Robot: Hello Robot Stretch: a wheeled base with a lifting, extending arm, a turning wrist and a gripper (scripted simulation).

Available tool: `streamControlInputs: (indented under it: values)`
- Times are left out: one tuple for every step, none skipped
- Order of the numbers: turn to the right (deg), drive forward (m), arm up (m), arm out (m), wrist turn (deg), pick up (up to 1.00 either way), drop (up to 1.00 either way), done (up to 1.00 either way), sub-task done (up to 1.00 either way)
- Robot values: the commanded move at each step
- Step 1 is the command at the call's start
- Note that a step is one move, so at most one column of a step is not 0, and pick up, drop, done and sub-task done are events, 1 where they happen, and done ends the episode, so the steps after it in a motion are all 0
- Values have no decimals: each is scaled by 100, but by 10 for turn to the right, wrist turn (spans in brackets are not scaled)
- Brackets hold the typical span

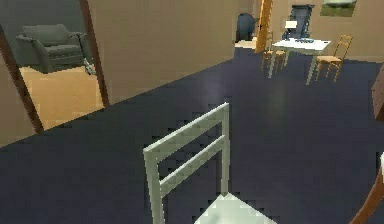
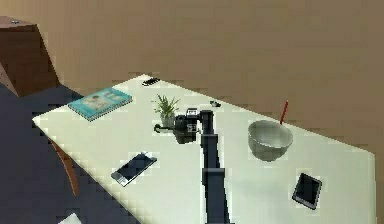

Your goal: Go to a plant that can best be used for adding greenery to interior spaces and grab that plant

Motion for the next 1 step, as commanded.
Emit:
streamControlInputs:
  values:
    - [0,0,0,0,0,0,0,100,0]
